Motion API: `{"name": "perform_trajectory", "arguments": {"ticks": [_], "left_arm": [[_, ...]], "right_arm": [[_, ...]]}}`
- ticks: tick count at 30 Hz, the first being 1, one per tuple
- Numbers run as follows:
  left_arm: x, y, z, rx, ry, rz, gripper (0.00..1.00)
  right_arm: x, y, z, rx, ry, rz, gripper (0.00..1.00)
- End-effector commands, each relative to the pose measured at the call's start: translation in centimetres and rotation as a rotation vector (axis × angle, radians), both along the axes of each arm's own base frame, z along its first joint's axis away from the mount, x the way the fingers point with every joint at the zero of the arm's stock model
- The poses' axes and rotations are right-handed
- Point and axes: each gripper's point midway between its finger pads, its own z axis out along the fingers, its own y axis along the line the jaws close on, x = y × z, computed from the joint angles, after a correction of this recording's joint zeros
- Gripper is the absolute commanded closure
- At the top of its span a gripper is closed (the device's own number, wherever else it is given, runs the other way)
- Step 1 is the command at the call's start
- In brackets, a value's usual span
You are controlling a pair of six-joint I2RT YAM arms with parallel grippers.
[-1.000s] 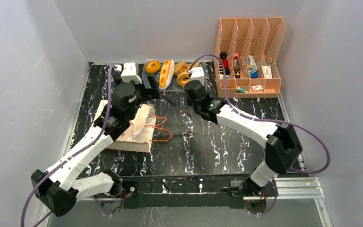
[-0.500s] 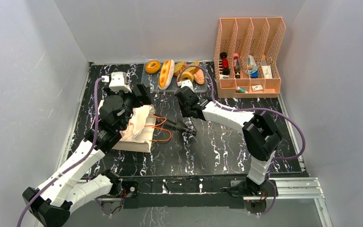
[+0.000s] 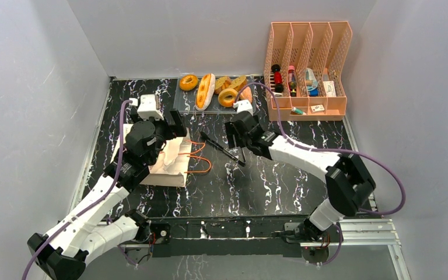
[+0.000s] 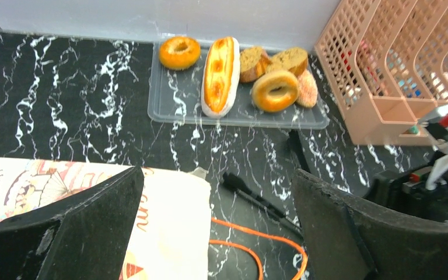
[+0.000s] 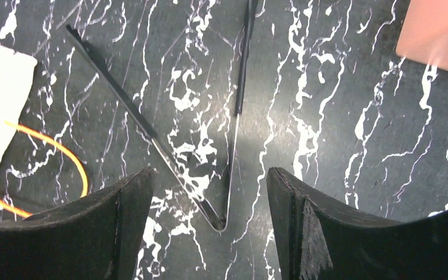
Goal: Take the fake bread out of the paper bag
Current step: Place the clamp at the center of the board, then adjust the paper bag at the center of the board.
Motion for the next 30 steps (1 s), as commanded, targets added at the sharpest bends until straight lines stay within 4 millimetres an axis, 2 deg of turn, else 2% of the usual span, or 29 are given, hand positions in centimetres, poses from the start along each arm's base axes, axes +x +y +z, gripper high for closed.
{"name": "perform_trajectory", "arguments": {"ticks": [1, 6, 10, 12, 14, 15, 21, 27, 28, 30], "left_arm": [[-1.1, 0.0, -2.1, 0.021, 0.071, -0.028, 0.02], [-1.9, 0.3, -4.8, 0.043, 0.155, -0.034, 0.02], [-2.5, 0.5, -6.2, 0.052, 0.194, -0.031, 0.02], [-2.6, 0.6, -6.3, 0.058, 0.194, -0.032, 0.02], [-2.7, 0.8, -6.2, 0.068, 0.189, -0.034, 0.02], [-2.8, 0.8, -6.2, 0.074, 0.191, -0.038, 0.02], [-3.5, 1.0, -7.1, 0.087, 0.221, -0.052, 0.02], [-4.1, 0.8, -7.1, 0.088, 0.204, -0.089, 0.02], [-4.2, 0.8, -7.2, 0.09, 0.204, -0.097, 0.02], [-4.4, 0.6, -7.3, 0.097, 0.207, -0.115, 0.02]], "right_arm": [[-1.0, 0.3, 0.0, 0.073, -0.057, 0.049, 0.31], [-1.4, 0.0, -2.1, 0.054, -0.06, 0.068, 0.3], [-1.2, 0.4, -3.7, 0.042, -0.055, 0.082, 0.29], [-1.2, 0.6, -4.3, 0.043, -0.056, 0.092, 0.27], [-1.2, 0.7, -5.0, 0.038, -0.055, 0.1, 0.17], [-1.1, 0.7, -5.3, 0.033, -0.055, 0.105, 0.16], [-0.6, 1.0, -7.1, 0.002, -0.052, 0.123, 0.15], [0.1, 1.8, -8.5, -0.01, -0.053, 0.143, 0.15], [0.2, 1.8, -9.4, -0.024, -0.042, 0.143, 0.15], [0.5, 1.9, -9.9, -0.035, -0.041, 0.144, 0.15]]}}
